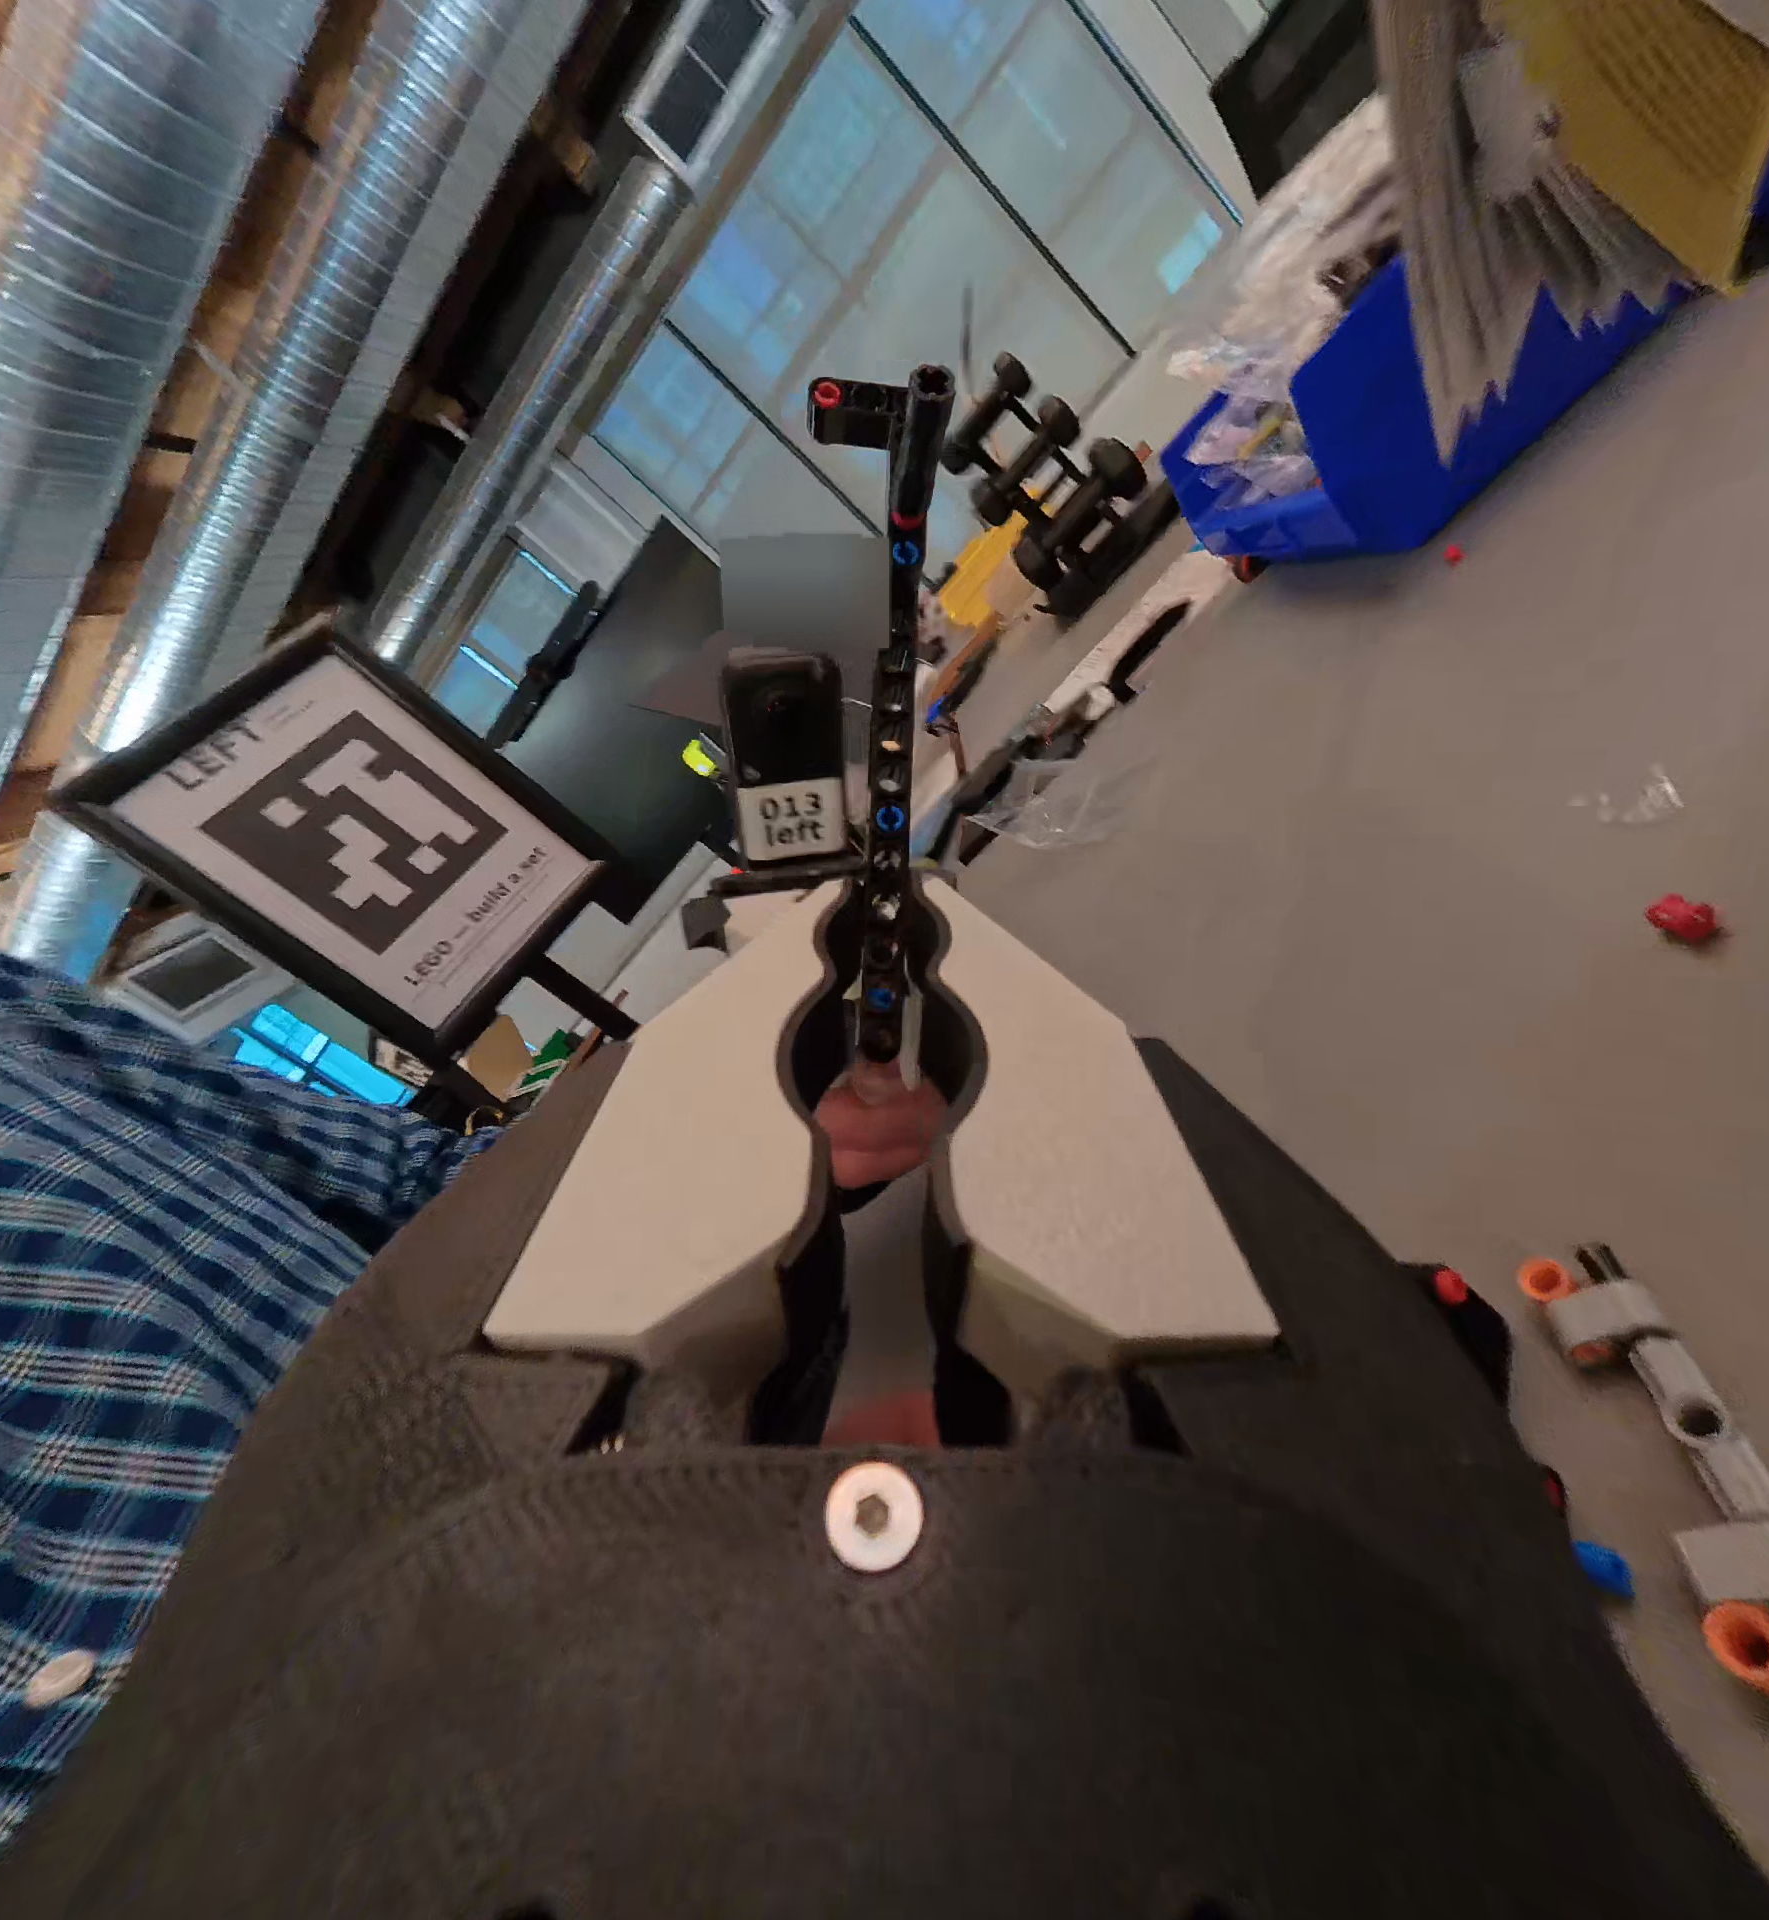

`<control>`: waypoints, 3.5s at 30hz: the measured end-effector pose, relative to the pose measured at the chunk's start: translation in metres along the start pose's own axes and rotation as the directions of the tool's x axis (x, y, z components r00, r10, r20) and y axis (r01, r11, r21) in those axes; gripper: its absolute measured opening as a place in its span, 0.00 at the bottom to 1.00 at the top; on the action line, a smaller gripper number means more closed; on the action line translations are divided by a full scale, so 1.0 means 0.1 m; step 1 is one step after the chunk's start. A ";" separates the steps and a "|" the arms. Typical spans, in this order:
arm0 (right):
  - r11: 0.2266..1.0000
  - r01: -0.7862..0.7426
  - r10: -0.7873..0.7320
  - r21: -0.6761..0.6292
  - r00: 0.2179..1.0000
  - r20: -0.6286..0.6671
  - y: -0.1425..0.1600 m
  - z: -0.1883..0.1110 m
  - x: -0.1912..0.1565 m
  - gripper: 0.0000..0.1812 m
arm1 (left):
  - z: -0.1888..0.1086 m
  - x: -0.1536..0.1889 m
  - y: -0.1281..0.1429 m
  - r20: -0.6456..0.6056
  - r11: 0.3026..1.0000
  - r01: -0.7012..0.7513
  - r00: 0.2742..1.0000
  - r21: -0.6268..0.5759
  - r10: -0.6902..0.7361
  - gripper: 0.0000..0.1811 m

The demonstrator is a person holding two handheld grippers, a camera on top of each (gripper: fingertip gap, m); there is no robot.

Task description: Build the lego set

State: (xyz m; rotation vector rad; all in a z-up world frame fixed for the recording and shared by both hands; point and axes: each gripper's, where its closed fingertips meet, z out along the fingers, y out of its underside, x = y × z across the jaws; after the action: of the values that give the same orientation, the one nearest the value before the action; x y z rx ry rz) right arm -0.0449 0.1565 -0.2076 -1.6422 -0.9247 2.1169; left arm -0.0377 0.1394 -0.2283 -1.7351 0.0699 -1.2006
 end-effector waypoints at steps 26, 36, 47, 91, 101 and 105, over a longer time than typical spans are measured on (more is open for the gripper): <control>0.960 -0.088 0.060 -0.267 0.992 -0.113 0.34 0.08 0.20 0.03 | -0.12 -0.29 -0.11 0.082 0.990 0.138 0.987 0.031 -0.140 0.21; 0.953 0.004 -0.038 -0.303 0.994 -0.106 0.30 0.17 0.18 0.09 | -0.15 -0.18 -0.25 0.008 0.974 0.171 0.985 0.150 -0.174 0.03; 0.942 0.140 -0.144 -0.304 0.990 0.007 0.15 0.18 -0.07 0.03 | -0.16 0.08 -0.29 -0.079 0.991 0.080 0.994 0.107 -0.072 0.11; 0.998 0.014 -0.015 -0.058 1.000 -0.013 -0.11 0.06 -0.19 0.02 | -0.21 0.29 -0.26 -0.012 0.995 -0.089 0.996 0.049 0.089 0.01; 0.781 -0.014 -0.162 -0.624 0.961 -0.224 1.02 0.41 0.30 0.02 | -1.05 -0.10 0.27 0.333 0.996 0.046 0.943 -0.083 -0.016 0.01; 0.723 -0.065 -0.165 -0.688 0.950 -0.263 1.35 0.52 0.36 0.03 | -1.29 -0.14 0.42 0.383 0.992 0.104 0.921 -0.071 -0.069 0.01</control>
State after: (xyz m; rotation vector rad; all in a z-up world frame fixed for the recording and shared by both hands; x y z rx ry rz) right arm -0.0852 0.0614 -0.3150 -2.1596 -1.7643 1.4567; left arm -0.1213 0.0377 -0.2660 -2.0411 -0.1901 -0.9131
